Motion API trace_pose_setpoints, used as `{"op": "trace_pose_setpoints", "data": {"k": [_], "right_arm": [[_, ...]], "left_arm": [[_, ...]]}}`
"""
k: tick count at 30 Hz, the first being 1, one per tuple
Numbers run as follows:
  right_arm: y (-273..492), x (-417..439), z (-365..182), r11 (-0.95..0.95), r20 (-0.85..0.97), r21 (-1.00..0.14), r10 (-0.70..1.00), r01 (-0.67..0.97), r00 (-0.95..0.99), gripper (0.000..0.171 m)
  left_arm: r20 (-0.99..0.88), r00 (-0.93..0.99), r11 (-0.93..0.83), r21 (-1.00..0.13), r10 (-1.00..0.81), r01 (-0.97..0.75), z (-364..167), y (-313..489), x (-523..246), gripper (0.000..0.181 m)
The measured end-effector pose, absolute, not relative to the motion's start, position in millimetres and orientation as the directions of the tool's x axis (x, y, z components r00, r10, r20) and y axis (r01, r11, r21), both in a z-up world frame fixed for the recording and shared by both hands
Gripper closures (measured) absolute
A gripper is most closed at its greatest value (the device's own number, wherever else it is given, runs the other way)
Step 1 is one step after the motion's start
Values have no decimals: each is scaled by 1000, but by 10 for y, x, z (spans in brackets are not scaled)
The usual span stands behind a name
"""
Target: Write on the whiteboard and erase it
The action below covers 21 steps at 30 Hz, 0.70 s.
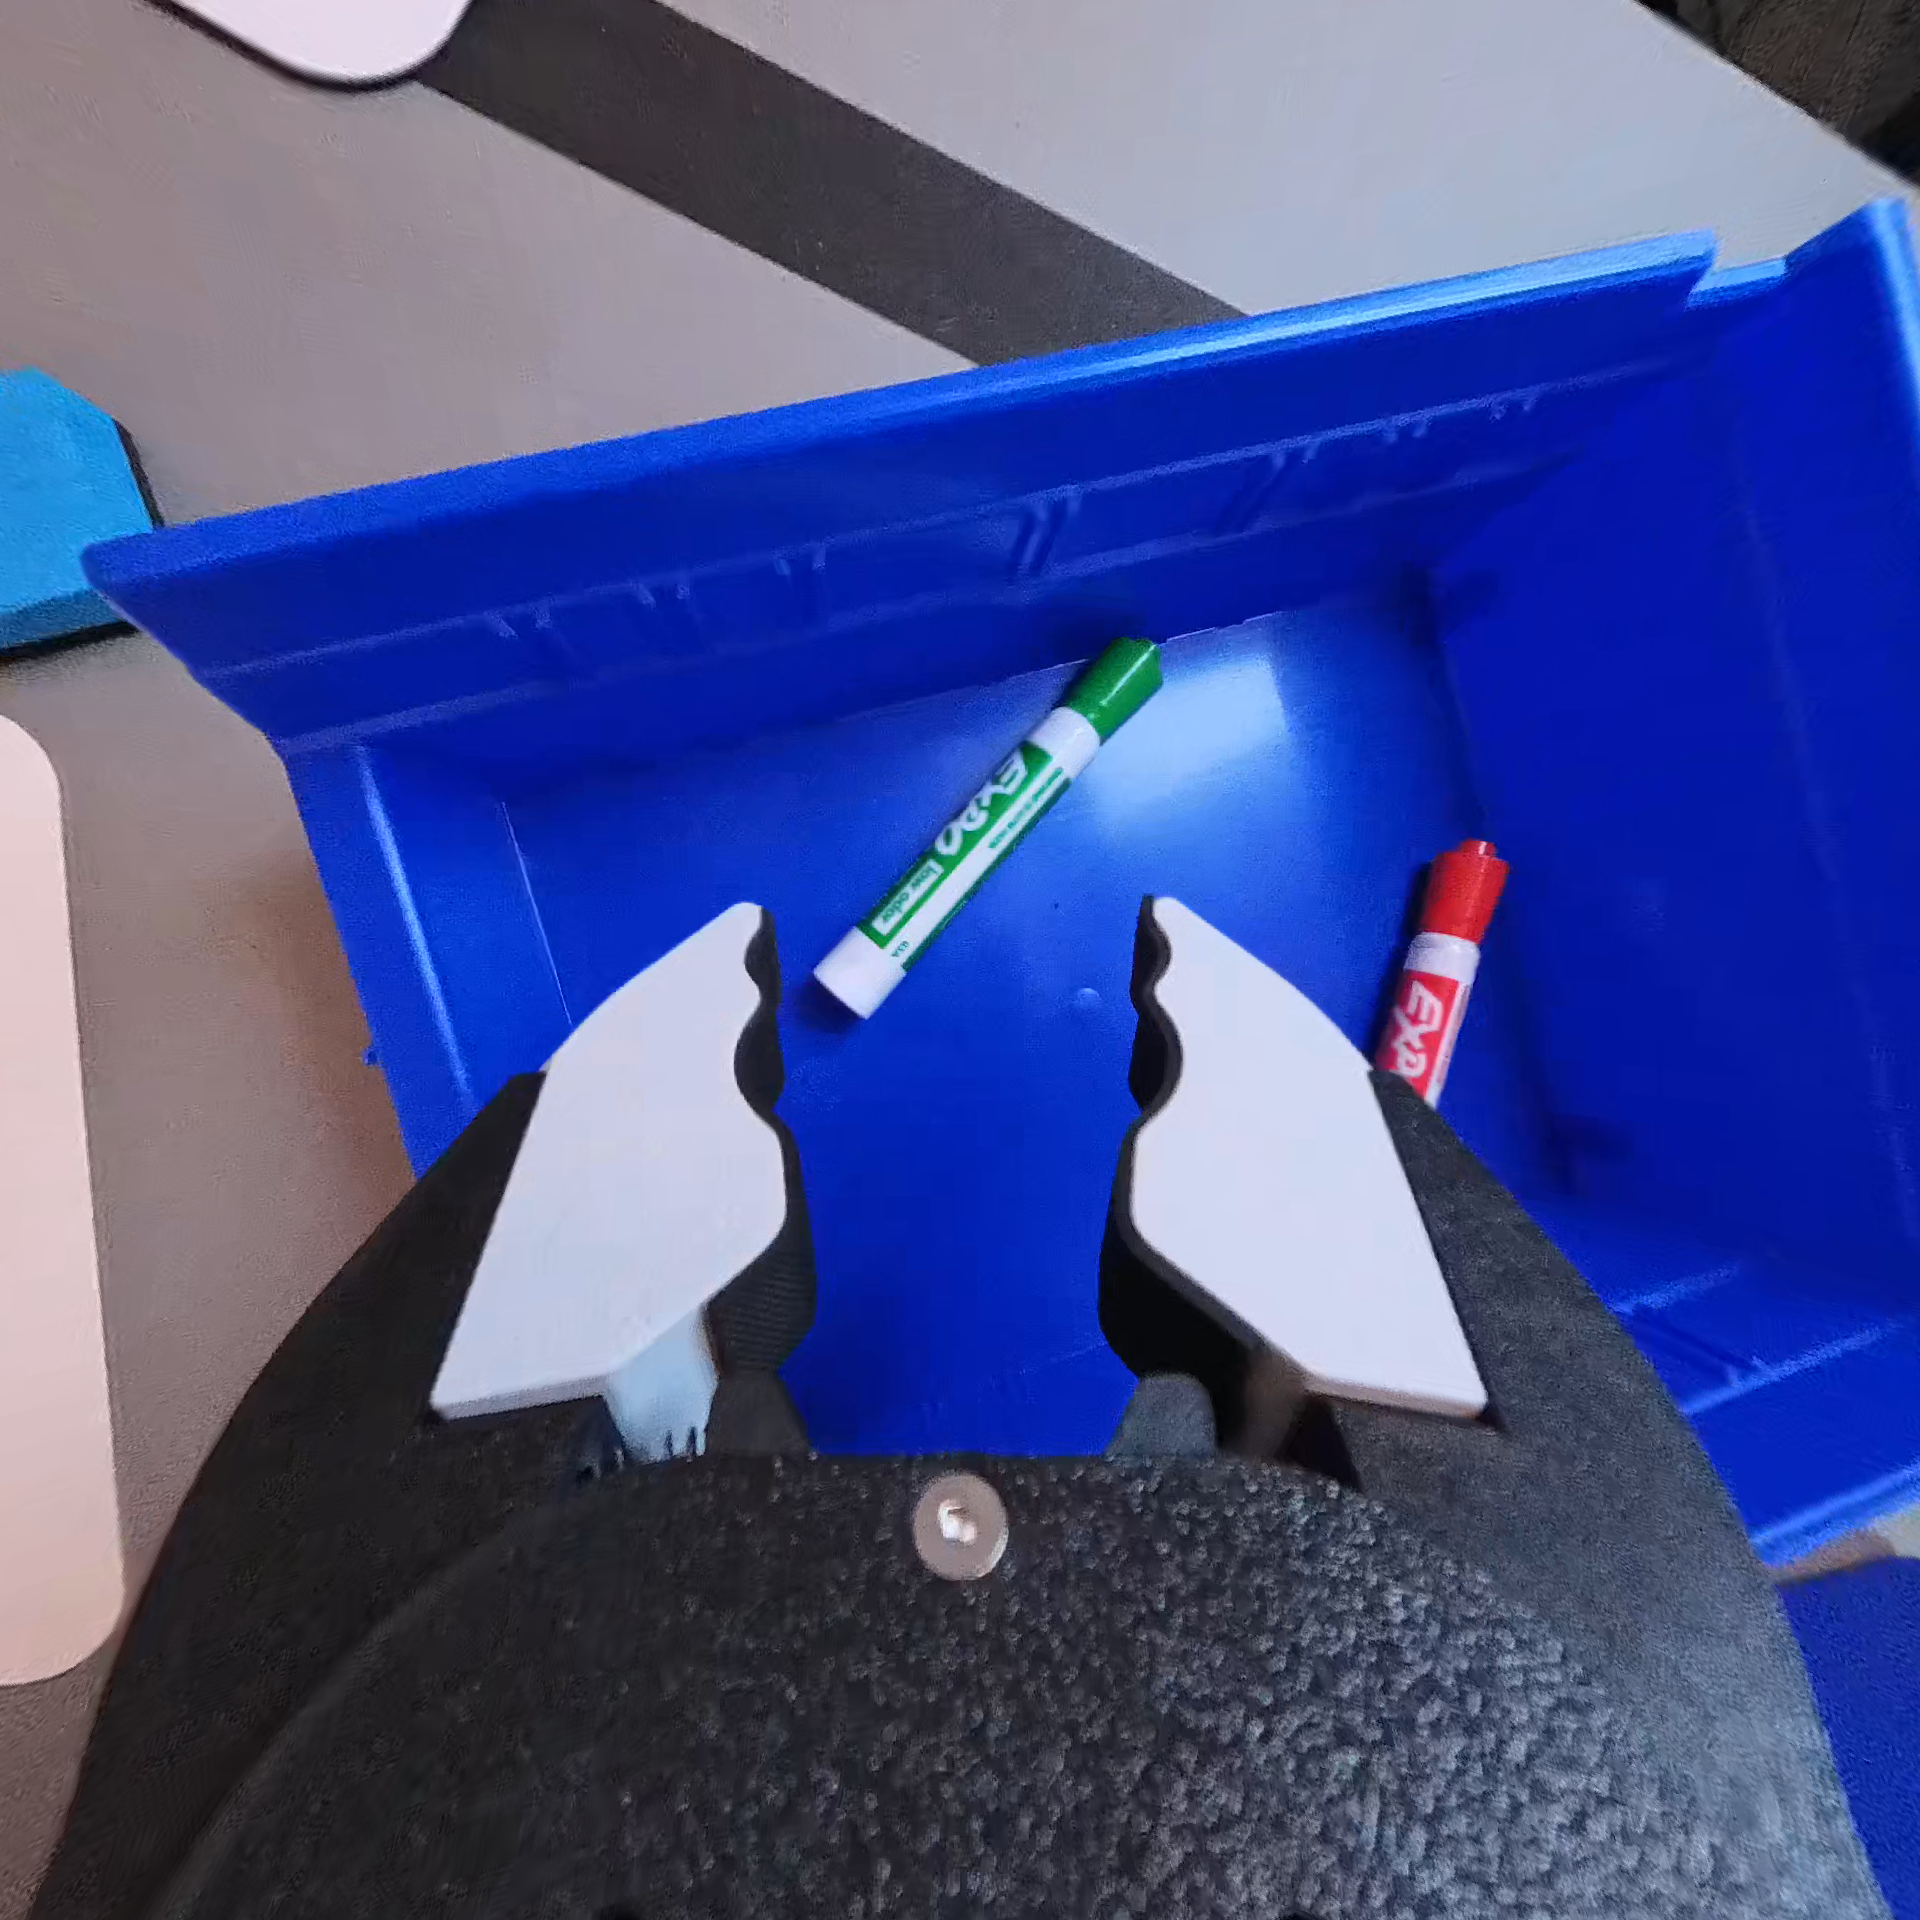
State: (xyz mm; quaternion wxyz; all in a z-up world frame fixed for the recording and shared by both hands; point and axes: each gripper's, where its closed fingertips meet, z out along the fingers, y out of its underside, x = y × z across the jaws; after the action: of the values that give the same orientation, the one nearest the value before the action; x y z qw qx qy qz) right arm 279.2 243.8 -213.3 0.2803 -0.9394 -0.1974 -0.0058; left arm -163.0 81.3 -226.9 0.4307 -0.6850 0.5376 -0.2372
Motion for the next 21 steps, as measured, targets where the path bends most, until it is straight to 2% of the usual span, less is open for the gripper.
{"op": "trace_pose_setpoints", "data": {"k": [3, 6, 7, 9, 14, 15, 17, 21], "right_arm": [[2336, 2611, -2320, -774, 82, -483, 426, 410, 901, 105], [2060, 2269, -2348, -729, 9, -473, 558, 495, 830, 106], [1986, 2197, -2328, -707, 17, -477, 586, 522, 810, 118], [1748, 2090, -2430, -696, 0, -393, 653, 601, 757, 111], [1636, 2106, -2581, -657, 122, -317, 687, 684, 717, 113], [1622, 2156, -2663, -644, 169, -276, 698, 713, 696, 117], [1545, 2206, -2815, -600, 221, -212, 739, 771, 636, 143], [1370, 2351, -2798, -568, 269, -216, 748, 794, 607, 145]], "left_arm": [[-135, 335, -63, -854, -932, -517, -2353, 823, -1685, 172], [-117, 351, -89, -850, -929, -520, -2440, 829, -1754, 172], [-114, 356, -95, -849, -928, -519, -2454, 842, -1771, 172], [-108, 367, -104, -852, -924, -513, -2450, 882, -1787, 172], [-140, 426, -109, -854, -894, -508, -2335, 1004, -1873, 169], [-149, 448, -116, -851, -881, -511, -2302, 1044, -1921, 167], [-178, 502, -142, -833, -846, -535, -2232, 1141, -2075, 159], [-283, 606, -235, -738, -743, -633, -2143, 1348, -2584, 143]]}}
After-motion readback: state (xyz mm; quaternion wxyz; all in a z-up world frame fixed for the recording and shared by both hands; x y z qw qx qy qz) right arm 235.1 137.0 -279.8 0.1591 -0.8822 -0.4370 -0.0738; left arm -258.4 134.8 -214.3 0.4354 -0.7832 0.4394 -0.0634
